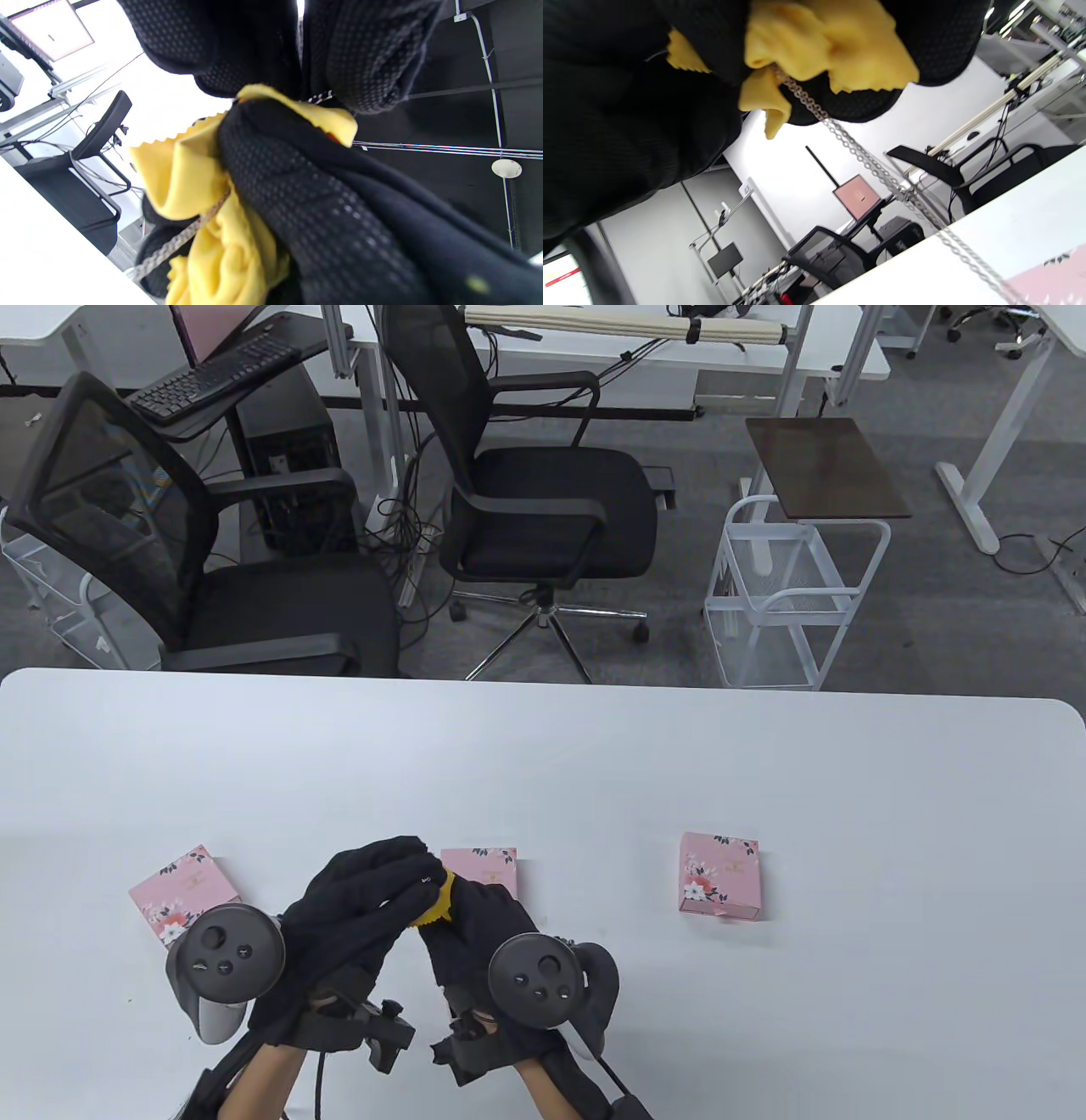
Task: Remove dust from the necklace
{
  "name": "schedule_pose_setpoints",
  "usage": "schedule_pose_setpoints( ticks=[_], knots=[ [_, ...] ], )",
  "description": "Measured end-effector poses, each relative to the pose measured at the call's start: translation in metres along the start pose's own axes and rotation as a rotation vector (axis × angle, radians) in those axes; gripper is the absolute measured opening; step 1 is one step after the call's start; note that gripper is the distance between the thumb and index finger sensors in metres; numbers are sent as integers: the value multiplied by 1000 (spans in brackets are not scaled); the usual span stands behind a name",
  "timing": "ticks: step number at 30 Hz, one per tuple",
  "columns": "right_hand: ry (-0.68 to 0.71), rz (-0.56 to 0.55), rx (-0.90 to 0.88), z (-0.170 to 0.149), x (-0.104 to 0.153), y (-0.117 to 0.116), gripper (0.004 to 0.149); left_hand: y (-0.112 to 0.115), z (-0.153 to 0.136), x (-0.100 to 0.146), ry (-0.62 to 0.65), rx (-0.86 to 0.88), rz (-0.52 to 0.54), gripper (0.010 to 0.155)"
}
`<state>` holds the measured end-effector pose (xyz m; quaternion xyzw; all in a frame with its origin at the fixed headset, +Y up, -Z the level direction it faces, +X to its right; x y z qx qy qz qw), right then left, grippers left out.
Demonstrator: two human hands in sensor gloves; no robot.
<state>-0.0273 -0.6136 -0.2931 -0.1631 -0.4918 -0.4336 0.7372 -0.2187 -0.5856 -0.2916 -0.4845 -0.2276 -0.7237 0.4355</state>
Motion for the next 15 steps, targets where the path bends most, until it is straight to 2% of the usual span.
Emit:
schedule_pose_setpoints(
  ticks=[6,9,11,15],
  knots=[
    [-19,-27,13,-5,1,-1,39,-3,1,1,15,30,28,36],
    [-15,33,-34,-6,-1,-6,39,-5,2,1,17,8,38,36],
    [-8,137,-79,-6,-3,-12,40,-6,1,1,19,12,46,36],
    [-33,127,-68,-11,-2,-16,39,-9,2,2,30,30,58,36]
  ],
)
Point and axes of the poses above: the tracker on the back of each hand, its own z axis roughly to the thumb side, its own x axis roughly from the fingertips to the wrist, y = z × x, the point moved 3 cm from there along -x, roughly from the wrist to the fingertips, and after that the axes turned 5 degrees about -z, right-handed, at the moved point
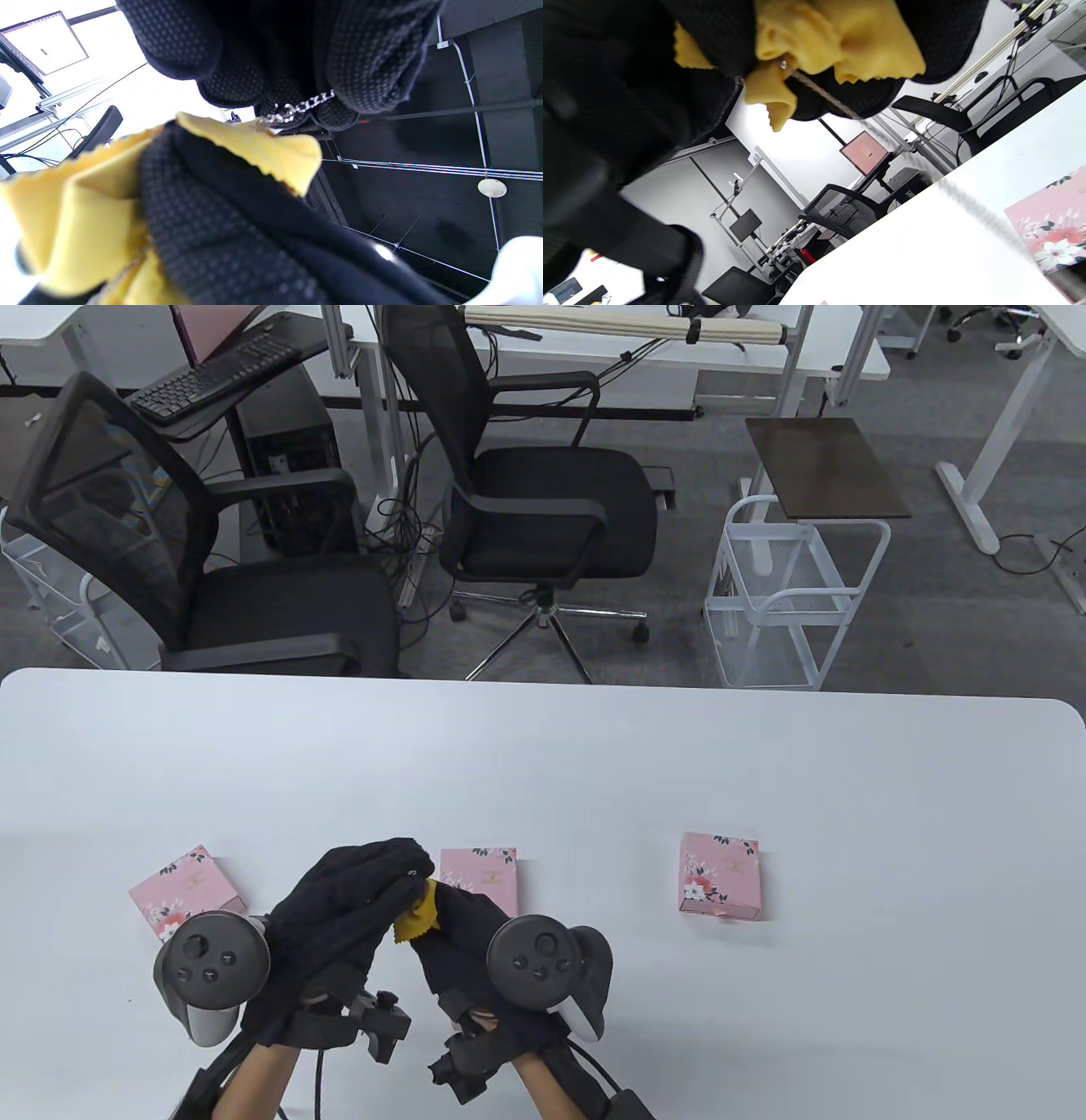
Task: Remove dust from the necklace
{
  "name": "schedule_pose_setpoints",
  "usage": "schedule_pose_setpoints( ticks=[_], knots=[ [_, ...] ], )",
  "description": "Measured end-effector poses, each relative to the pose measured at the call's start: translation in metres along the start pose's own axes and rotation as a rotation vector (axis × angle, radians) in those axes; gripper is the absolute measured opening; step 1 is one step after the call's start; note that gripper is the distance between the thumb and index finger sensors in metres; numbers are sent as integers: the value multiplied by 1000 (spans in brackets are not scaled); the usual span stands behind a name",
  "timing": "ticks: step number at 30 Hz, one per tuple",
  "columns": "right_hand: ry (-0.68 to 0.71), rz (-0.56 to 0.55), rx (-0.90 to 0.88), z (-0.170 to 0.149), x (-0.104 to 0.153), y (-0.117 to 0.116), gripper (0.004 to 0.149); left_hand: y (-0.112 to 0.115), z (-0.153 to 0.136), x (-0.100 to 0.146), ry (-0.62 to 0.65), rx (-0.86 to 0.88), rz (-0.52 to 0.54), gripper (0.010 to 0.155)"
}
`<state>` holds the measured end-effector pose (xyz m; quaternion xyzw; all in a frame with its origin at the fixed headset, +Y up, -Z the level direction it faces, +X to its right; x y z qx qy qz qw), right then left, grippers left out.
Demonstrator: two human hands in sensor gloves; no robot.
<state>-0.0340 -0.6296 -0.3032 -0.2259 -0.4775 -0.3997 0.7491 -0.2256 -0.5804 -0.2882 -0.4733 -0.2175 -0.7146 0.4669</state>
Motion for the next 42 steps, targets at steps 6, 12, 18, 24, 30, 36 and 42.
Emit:
schedule_pose_setpoints(
  ticks=[6,12,18,24,30,36,42],
  knots=[
    [13,103,1,1,-2,-6,39,-3,0,0,1,-2,13,35],
    [4,70,59,-2,0,-12,38,-7,1,0,2,22,19,35],
    [-13,95,53,-4,0,-15,38,-13,-3,-1,-8,50,27,35],
    [-17,135,38,-6,0,-22,39,-18,-6,-1,-22,68,26,35],
    [-12,126,86,-7,1,-28,38,-21,-7,-2,-29,99,30,35],
    [-20,132,110,-8,2,-31,38,-22,-7,-2,-31,101,42,35],
    [-20,130,133,-9,3,-36,37,-25,-4,-1,-21,99,50,35]
  ],
)
Point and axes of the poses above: the tracker on the back of each hand, its own z axis roughly to the thumb side, its own x axis roughly from the fingertips to the wrist, y = z × x, the point moved 3 cm from there along -x, roughly from the wrist to the fingertips, and after that the axes turned 5 degrees about -z, right-handed, at the moved point
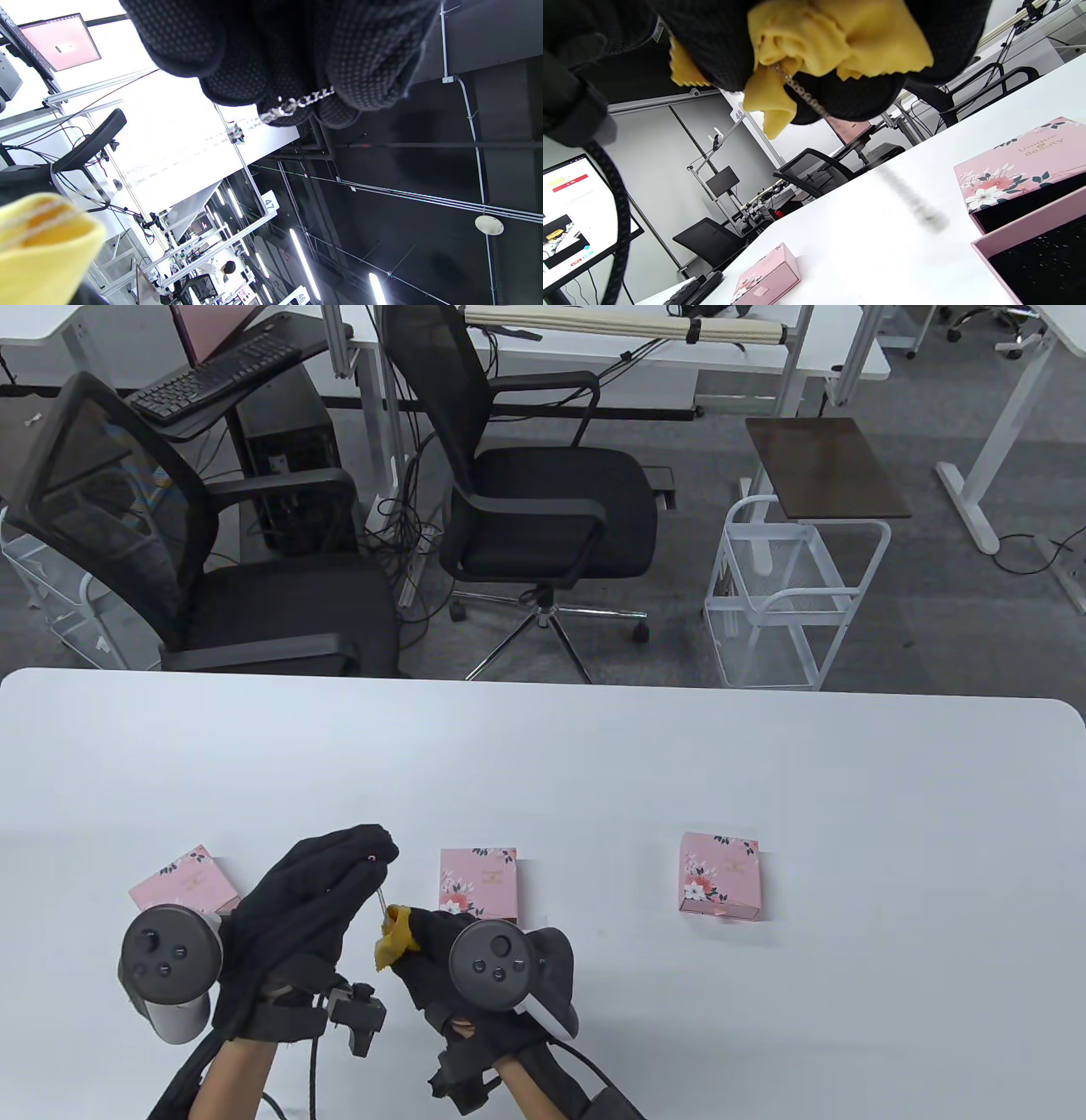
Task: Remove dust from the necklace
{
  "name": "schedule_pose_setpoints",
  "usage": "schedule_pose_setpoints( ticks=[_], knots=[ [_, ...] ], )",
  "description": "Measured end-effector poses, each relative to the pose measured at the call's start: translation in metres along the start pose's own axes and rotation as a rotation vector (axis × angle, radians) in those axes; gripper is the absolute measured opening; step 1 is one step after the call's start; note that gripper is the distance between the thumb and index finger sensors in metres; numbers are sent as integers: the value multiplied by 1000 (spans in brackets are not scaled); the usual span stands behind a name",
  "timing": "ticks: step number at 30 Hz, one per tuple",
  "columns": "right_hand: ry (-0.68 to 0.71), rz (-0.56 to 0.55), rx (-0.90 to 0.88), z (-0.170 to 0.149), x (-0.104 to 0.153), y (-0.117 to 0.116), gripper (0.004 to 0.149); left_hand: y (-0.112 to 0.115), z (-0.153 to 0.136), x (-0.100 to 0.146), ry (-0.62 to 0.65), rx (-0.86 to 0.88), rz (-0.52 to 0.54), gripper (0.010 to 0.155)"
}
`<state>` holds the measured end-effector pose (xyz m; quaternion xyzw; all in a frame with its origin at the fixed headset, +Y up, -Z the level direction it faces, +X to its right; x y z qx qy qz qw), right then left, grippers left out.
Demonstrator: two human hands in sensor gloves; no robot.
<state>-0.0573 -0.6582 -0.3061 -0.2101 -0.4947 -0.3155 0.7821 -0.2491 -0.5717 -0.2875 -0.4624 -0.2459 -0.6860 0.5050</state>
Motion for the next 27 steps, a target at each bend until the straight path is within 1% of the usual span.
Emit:
schedule_pose_setpoints(
  ticks=[4,8,12,15,19,23,25,27],
  knots=[
    [-2,-10,3,1,0,0,40,0,0,0,2,9,3,35],
    [-15,20,7,-2,0,-5,38,-2,0,1,8,13,13,35],
    [-33,15,33,-7,1,-11,38,-5,3,1,18,39,20,35],
    [-21,42,40,-6,1,-16,37,-8,3,2,19,37,26,35],
    [-24,48,61,-5,1,-18,37,-9,1,1,12,42,31,35],
    [-41,60,76,-10,2,-25,37,-13,1,2,21,72,45,35],
    [-37,101,91,-11,2,-31,36,-17,2,2,28,77,62,35],
    [-36,106,93,-11,3,-34,37,-20,0,2,23,70,72,35]
  ],
)
Point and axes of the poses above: the tracker on the back of each hand, its own z axis roughly to the thumb side, its own x axis roughly from the fingertips to the wrist, y = z × x, the point moved 3 cm from there along -x, roughly from the wrist to the fingertips, and after that the axes turned 5 degrees about -z, right-handed, at the moved point
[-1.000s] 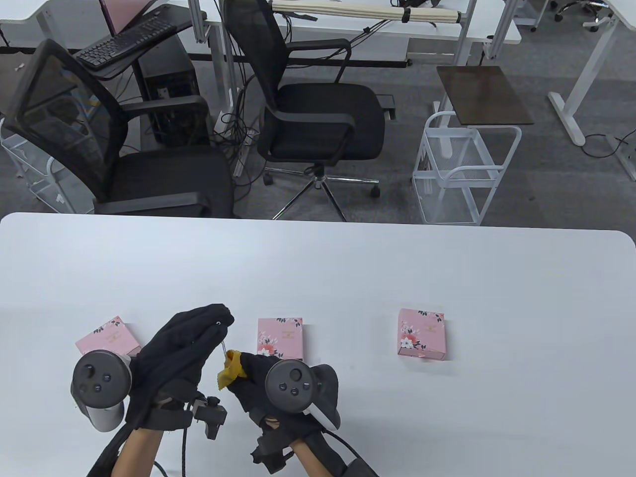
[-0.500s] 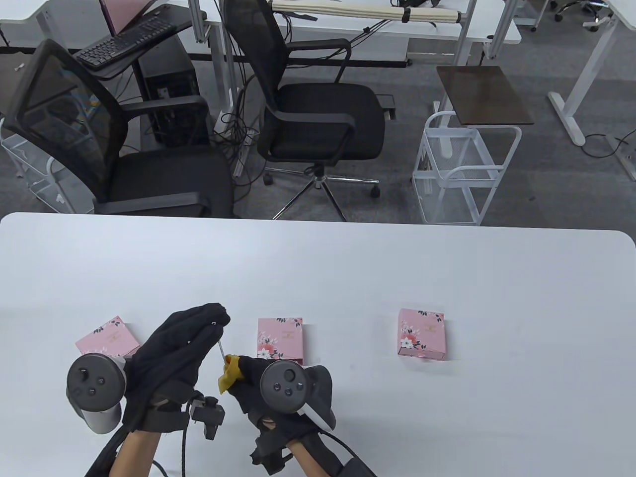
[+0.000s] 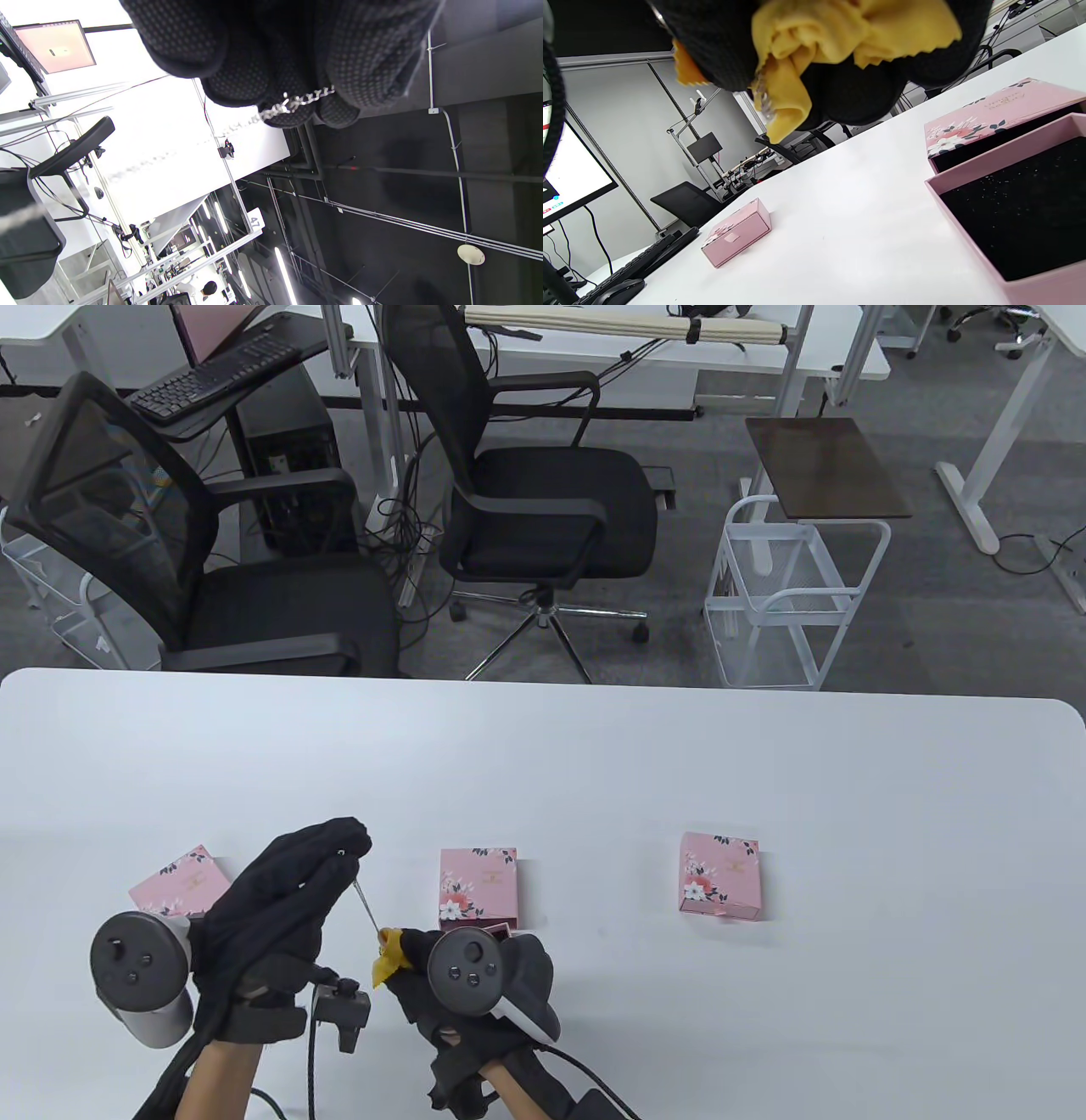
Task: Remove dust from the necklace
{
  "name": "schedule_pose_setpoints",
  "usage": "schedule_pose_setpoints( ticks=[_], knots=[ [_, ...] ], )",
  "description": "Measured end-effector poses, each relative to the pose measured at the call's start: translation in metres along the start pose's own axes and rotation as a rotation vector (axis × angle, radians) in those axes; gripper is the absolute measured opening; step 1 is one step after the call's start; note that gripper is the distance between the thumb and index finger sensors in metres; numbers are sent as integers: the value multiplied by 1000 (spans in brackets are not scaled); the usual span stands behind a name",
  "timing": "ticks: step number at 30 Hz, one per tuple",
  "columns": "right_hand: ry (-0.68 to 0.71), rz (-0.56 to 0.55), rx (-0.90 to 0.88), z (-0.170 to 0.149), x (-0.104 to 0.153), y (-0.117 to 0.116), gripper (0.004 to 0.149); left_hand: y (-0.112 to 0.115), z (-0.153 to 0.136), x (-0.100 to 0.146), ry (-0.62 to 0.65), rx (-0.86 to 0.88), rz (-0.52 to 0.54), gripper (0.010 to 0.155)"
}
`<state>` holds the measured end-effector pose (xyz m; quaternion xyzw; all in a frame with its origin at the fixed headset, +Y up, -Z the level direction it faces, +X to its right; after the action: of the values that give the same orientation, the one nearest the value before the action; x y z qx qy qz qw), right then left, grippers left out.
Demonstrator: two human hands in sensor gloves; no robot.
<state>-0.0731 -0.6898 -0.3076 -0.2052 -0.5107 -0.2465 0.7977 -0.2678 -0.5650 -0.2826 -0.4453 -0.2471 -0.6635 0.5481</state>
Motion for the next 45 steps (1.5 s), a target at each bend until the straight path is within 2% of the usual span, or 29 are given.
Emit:
schedule_pose_setpoints(
  ticks=[9,19,26,38,41,45],
  knots=[
    [11,66,85,2,2,-15,38,-14,0,1,5,40,44,35],
    [73,34,245,12,5,-19,40,-22,0,1,9,44,88,35],
    [97,146,302,18,7,-33,41,-22,0,1,9,59,88,35],
    [137,253,345,25,12,-47,41,-36,-3,2,-9,84,127,35],
    [132,215,352,25,9,-36,41,-37,-5,1,-19,84,120,35],
    [55,95,319,10,4,3,42,-32,-8,0,-39,59,100,35]
  ],
)
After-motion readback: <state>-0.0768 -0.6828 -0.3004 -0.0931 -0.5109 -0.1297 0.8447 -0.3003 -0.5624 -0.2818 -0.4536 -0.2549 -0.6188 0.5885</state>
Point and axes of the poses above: the tracker on the back of each hand, its own z axis roughly to the thumb side, its own x axis roughly from the fingertips to the wrist, y = z × x, the point moved 3 cm from there along -x, roughly from the wrist to the fingertips, and after that the axes turned 5 degrees about -z, right-handed, at the moved point
